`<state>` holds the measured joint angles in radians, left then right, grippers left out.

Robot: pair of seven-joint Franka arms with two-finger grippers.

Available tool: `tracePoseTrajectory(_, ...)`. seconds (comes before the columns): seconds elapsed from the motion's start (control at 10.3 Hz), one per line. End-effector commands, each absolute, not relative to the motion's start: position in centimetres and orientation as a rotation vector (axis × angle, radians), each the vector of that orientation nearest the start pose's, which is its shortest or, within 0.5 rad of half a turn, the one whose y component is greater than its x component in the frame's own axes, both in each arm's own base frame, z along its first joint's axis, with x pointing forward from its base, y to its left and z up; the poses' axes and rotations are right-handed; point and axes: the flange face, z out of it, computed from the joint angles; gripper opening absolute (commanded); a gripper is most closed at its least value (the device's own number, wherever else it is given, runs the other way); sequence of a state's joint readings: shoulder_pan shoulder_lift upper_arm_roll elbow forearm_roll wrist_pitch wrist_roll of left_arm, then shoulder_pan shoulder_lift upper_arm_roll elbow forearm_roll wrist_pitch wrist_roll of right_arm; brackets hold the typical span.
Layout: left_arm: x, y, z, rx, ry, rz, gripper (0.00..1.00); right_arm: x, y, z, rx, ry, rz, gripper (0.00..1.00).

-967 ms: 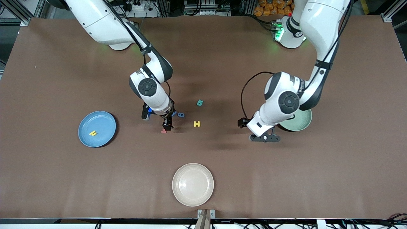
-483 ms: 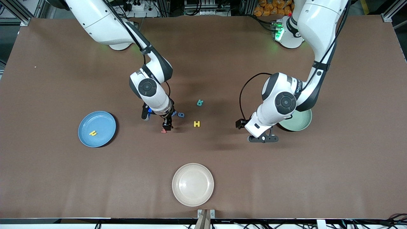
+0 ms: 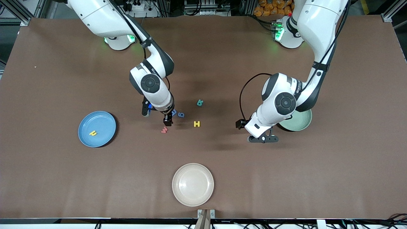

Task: Sort upper and lower case letters into plates

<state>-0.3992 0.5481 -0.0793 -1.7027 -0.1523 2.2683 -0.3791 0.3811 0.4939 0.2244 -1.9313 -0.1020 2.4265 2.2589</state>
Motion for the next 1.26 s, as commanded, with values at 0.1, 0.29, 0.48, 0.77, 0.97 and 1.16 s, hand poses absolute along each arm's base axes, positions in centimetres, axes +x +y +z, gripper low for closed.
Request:
tracePoseTrajectory(0.1, 60.5, -30.7, 27.9, -3.271, -0.029, 0.082, 1.00, 51.5, 35.2, 23.7, -2.191, 2.244, 0.048, 1.00)
tracePoseTrajectory(0.29, 60.6, -30.5, 28.0, -3.272, -0.034, 0.077, 1.00, 51.1, 36.5, 21.8, -2.216, 2.235, 0.065, 1.00)
tracePoseTrajectory(0.48, 60.6, -30.5, 27.9, -3.268, -0.028, 0.076, 1.00, 50.8, 37.6, 20.4, -2.230, 2.203, 0.058, 1.00)
tracePoseTrajectory(0.77, 60.6, -30.5, 27.8, -3.266, -0.028, 0.081, 1.00, 50.5, 37.8, 19.6, -2.240, 2.195, 0.052, 1.00)
tracePoseTrajectory(0.97, 60.6, -30.4, 27.8, -3.266, -0.030, 0.080, 1.00, 50.6, 38.0, 19.7, -2.202, 2.205, 0.038, 1.00)
tracePoseTrajectory(1.16, 60.6, -30.4, 27.8, -3.266, -0.030, 0.078, 1.00, 50.8, 37.8, 19.0, -2.160, 2.238, 0.000, 1.00)
